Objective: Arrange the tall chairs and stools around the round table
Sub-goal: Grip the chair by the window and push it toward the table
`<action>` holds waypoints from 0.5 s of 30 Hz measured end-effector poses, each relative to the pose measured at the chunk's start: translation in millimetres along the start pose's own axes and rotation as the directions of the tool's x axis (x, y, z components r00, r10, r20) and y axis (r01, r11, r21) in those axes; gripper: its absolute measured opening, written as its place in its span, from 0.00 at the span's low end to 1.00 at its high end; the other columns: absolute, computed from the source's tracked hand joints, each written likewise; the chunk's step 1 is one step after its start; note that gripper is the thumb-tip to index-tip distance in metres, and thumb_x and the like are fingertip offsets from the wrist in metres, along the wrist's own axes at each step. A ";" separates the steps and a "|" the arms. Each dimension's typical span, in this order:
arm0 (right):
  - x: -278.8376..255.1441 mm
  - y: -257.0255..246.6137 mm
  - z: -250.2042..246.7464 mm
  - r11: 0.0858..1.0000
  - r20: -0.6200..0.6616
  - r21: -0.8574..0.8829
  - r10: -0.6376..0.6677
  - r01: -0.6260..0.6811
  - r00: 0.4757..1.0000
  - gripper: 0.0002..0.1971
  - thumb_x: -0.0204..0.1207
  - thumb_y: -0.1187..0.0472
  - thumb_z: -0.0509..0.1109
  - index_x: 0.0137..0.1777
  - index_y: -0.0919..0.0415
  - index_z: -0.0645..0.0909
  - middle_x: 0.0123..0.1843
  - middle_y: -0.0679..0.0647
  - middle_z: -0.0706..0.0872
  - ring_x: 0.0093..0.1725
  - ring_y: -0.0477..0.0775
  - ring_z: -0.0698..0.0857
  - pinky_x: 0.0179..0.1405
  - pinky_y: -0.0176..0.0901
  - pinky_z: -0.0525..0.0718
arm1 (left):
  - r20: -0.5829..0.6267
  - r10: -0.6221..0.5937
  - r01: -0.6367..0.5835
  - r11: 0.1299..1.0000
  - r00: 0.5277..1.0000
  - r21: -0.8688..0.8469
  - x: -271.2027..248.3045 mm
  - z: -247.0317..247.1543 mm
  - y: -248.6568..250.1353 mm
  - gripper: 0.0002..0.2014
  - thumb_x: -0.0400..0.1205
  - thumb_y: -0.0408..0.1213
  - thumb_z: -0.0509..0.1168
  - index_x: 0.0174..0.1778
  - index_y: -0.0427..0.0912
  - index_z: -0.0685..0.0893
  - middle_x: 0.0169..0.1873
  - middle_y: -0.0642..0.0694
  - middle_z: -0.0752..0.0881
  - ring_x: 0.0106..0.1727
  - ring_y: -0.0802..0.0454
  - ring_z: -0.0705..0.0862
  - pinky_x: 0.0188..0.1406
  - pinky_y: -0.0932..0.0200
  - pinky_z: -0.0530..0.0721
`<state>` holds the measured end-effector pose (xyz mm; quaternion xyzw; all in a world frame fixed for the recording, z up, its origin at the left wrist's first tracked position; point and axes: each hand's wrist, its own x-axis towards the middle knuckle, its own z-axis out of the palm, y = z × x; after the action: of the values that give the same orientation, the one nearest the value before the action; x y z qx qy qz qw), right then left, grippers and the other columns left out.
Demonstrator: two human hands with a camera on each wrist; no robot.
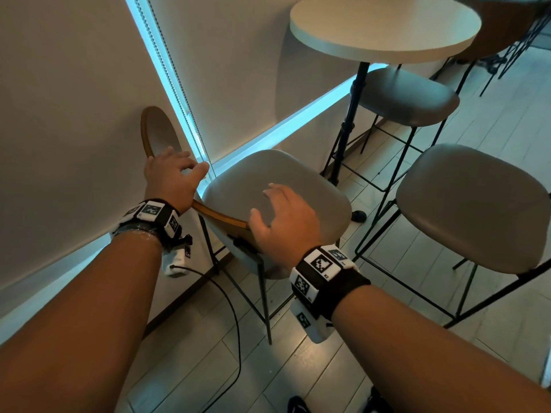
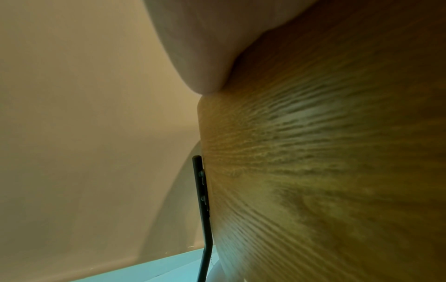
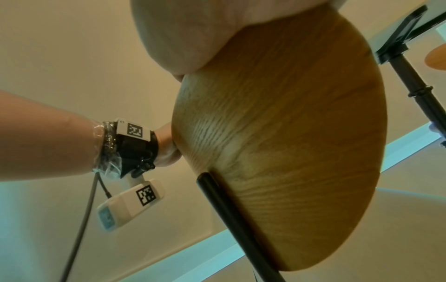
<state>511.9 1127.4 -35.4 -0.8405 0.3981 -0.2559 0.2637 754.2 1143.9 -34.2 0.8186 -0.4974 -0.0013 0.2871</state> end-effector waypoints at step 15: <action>10.7 16.6 -5.7 1.000 -0.011 -0.006 -0.017 0.017 1.000 0.24 0.80 0.51 0.65 0.72 0.63 0.78 0.72 0.57 0.80 0.70 0.55 0.78 0.65 0.46 0.76 | -0.040 0.025 -0.024 0.999 0.999 0.031 7.1 12.3 5.8 0.24 0.80 0.56 0.57 0.43 0.42 0.93 0.61 0.41 0.89 0.65 0.40 0.80 0.72 0.35 0.65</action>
<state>505.3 1108.4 -39.7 -0.8433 0.3930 -0.2616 0.2567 749.5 1130.4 -39.8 0.8166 -0.5014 0.0262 0.2846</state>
